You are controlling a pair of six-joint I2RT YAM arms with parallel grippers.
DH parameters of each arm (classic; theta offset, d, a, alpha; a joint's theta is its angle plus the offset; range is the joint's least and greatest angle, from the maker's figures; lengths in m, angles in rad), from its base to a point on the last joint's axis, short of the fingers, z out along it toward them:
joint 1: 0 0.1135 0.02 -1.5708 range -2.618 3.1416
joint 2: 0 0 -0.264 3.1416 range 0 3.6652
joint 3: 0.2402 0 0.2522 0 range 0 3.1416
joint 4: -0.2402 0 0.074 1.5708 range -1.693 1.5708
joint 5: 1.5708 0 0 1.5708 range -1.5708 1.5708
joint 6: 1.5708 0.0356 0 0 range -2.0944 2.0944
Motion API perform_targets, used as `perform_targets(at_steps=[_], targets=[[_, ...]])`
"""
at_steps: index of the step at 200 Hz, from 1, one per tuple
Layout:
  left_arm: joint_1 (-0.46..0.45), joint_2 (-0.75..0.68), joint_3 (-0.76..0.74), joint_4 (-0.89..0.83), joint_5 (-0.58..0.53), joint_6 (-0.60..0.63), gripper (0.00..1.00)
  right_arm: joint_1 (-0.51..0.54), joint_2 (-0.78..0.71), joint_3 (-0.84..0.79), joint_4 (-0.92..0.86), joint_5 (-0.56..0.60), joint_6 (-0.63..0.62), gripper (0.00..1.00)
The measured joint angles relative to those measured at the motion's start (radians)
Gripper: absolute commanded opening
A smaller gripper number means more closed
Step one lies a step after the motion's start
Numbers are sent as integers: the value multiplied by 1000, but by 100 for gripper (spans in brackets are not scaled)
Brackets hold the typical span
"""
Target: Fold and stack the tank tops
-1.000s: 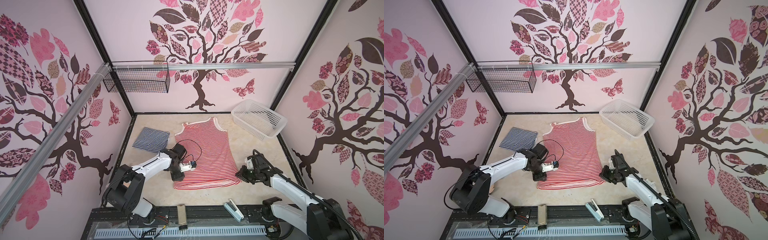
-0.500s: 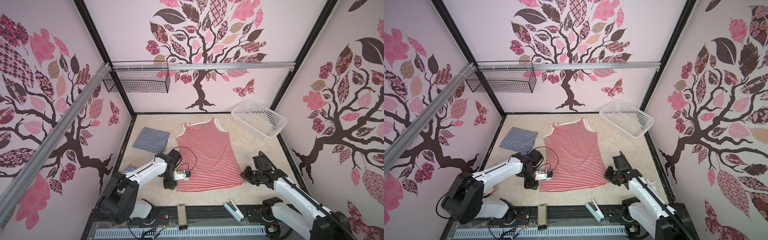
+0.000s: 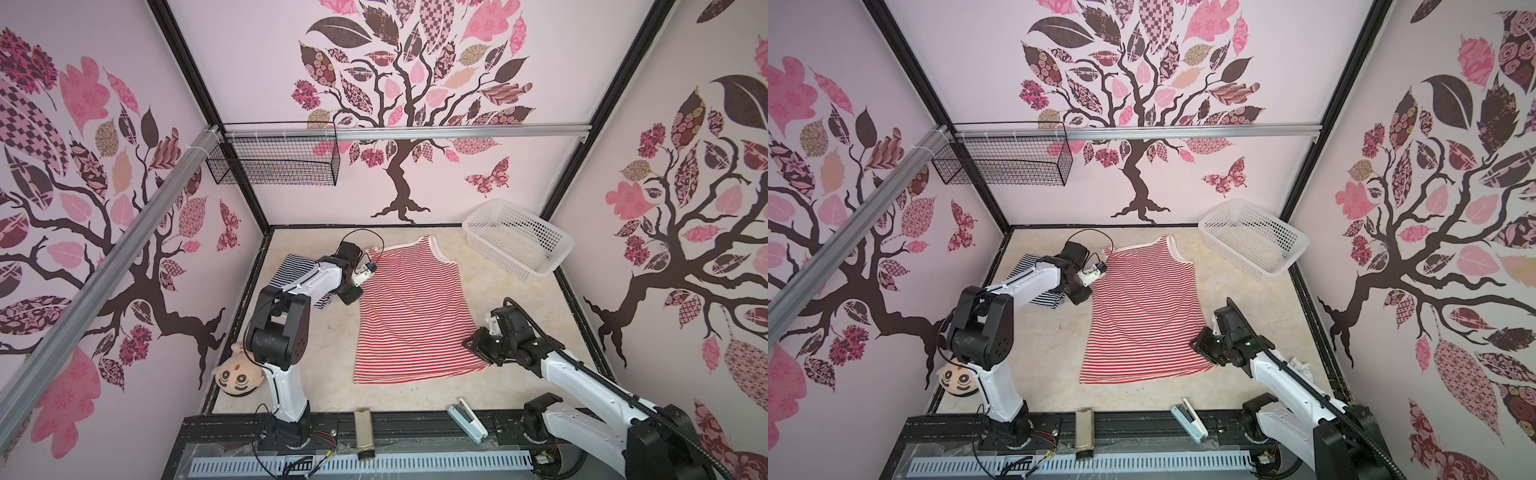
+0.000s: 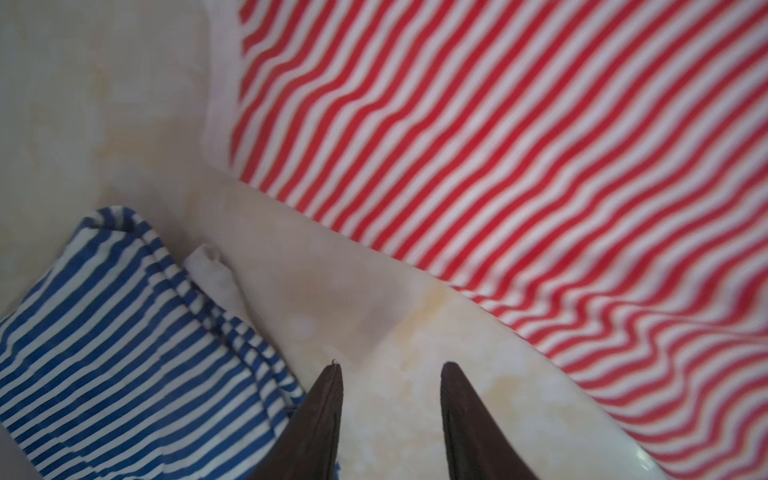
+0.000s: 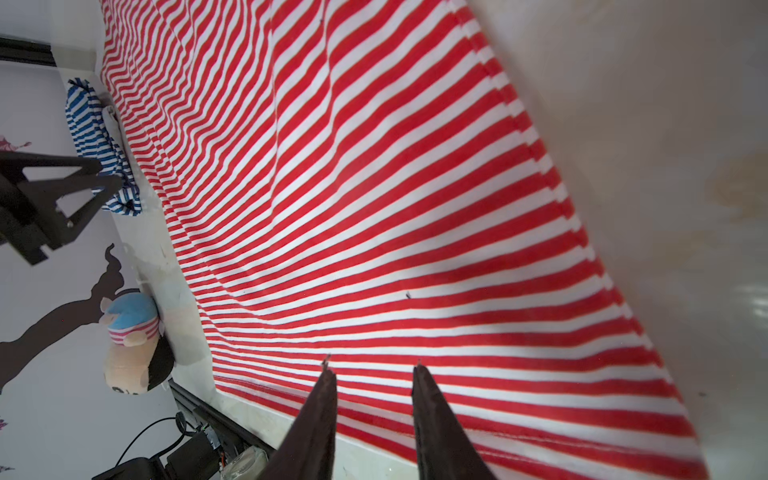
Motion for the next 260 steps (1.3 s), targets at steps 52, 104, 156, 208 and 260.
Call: perform_targets(at_steps=[52,104,156,208,260], targets=[[72,124,119,10,-112,-18,43,5,22,-2,42,1,10,34],[145,164,147,-1,-159,-16,43,39,97,6,68,8,14,34],[235,198,195,-2,-199,-1,42,153,192,89,113,45,40,34],[224,165,195,-20,-109,-16,43,250,269,107,158,89,73,36],[37,73,265,10,13,-24,44,278,329,90,158,138,97,37]])
